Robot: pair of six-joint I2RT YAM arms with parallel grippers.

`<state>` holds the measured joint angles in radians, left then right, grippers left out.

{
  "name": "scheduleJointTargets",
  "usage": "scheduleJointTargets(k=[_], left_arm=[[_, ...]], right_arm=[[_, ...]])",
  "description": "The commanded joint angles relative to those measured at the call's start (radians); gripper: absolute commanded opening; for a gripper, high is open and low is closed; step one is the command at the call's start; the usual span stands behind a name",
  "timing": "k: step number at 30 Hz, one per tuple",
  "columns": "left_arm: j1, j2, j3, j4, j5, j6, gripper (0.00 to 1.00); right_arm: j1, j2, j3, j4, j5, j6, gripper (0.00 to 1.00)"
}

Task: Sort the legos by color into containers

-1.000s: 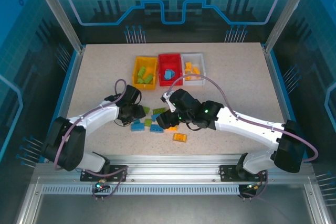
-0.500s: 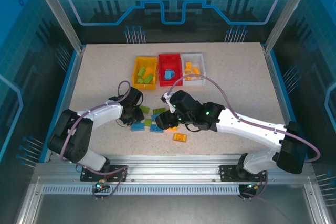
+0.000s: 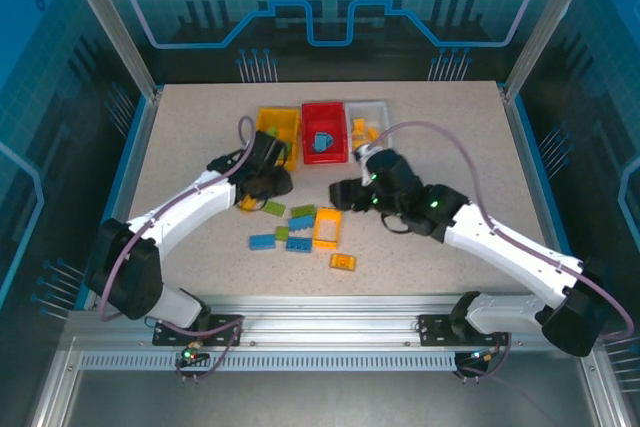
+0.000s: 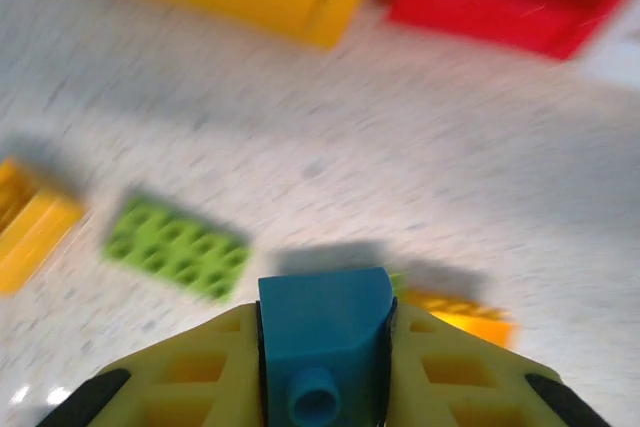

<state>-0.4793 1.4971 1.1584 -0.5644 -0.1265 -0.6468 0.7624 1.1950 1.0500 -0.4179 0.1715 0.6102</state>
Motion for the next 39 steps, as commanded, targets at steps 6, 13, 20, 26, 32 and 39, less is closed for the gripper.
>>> scheduleJointTargets(k=[6,13,20,26,32,39], left_arm=[[-0.016,0.305,0.369,-0.053,0.020,0.088,0.25],[-0.012,0.515,0.583,-0.086,0.062,0.110,0.25],[0.016,0.665,0.719,-0.103,0.085,0.112,0.25],[0.049,0.803,0.876,-0.163,0.120,0.132,0.25],[0.071,0.867,1.033,-0.207,0.080,0.165,0.25],[0.093,0.982,1.251,-0.314,0.083,0.205,0.25]], right_arm=[[-0.154,0.080,0.128,-0.062,0.002,0.041,0.69],[-0.193,0.132,0.167,-0.071,-0.021,0.055,0.69],[-0.203,0.133,0.154,-0.067,-0.031,0.062,0.69],[-0.213,0.123,0.143,-0.071,-0.035,0.063,0.69],[-0.220,0.121,0.137,-0.072,-0.043,0.060,0.69],[-0.220,0.111,0.114,-0.067,-0.053,0.065,0.69]])
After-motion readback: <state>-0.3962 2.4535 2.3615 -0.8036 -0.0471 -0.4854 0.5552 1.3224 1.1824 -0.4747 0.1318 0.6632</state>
